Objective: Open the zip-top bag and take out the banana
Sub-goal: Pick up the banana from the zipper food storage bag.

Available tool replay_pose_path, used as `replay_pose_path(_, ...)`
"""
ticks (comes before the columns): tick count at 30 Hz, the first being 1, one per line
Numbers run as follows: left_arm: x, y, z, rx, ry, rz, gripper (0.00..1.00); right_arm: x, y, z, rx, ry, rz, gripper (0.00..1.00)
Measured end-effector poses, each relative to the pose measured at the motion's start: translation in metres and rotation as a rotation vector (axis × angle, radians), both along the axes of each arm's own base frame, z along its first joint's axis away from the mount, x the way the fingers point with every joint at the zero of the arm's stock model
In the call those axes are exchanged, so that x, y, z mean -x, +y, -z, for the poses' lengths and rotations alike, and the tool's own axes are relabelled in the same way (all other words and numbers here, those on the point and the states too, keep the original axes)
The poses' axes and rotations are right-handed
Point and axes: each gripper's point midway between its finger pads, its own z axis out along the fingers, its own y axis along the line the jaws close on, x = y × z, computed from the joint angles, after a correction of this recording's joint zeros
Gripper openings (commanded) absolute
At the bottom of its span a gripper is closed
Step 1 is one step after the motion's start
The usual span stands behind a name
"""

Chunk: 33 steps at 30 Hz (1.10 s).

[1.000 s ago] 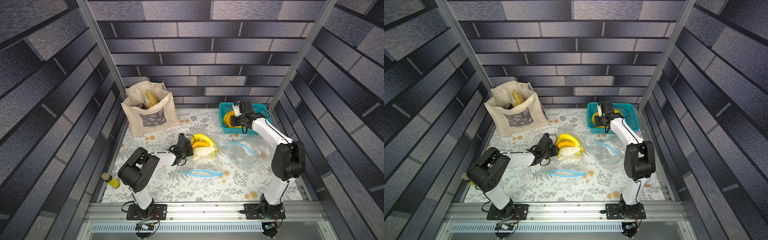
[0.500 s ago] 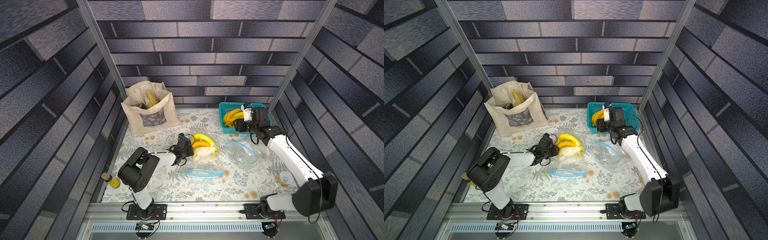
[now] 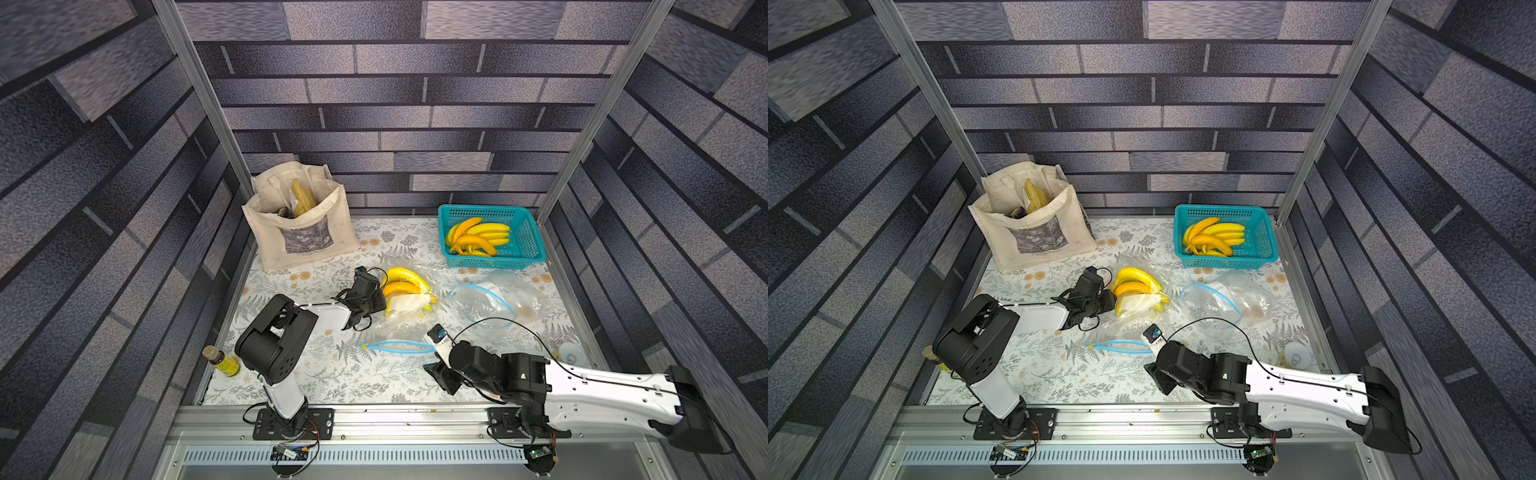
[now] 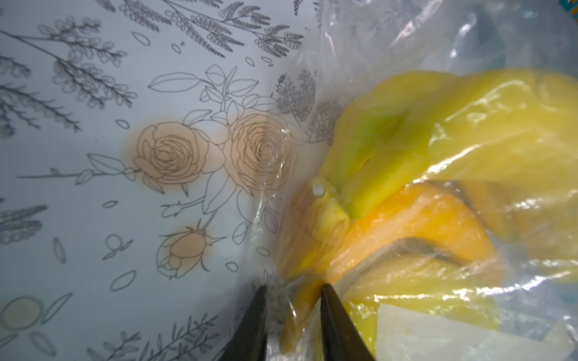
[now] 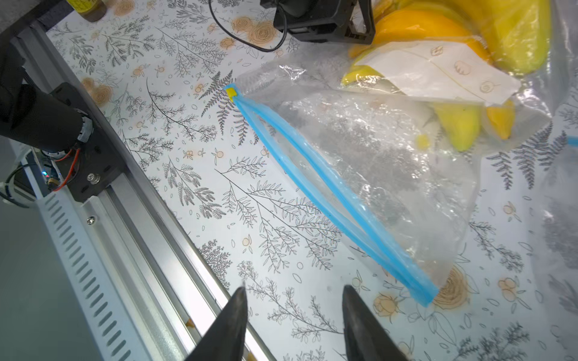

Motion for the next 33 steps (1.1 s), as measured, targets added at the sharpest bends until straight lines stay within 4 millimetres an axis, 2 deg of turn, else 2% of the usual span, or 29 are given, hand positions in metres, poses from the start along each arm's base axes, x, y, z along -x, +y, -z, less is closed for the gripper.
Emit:
replay_pose_path(6, 0.002, 0.002, -0.003, 0.000, 0.005, -0.004, 0.28, -0.006, 0.035, 0.043, 0.036, 0.010, 0.078, 0.45)
replay_pose_path(9, 0.001, 0.003, -0.007, 0.004, 0.000, -0.008, 0.28, -0.009, 0.052, 0.051, 0.034, 0.004, 0.111, 0.55)
replay_pose_path(12, 0.001, 0.003, -0.007, 0.009, 0.001, -0.013, 0.28, -0.018, 0.065, 0.049, -0.006, -0.021, 0.168, 0.63)
replay_pose_path(14, 0.002, 0.003, -0.006, 0.011, 0.005, -0.016, 0.28, -0.026, 0.068, 0.048, -0.024, -0.049, 0.213, 0.66)
replay_pose_path(22, 0.008, 0.006, 0.000, 0.024, 0.022, -0.031, 0.29, -0.045, 0.076, 0.060, -0.057, -0.083, 0.337, 0.68)
replay_pose_path(33, 0.010, 0.006, 0.000, 0.037, 0.024, -0.036, 0.30, -0.070, 0.073, 0.048, -0.135, -0.119, 0.442, 0.71)
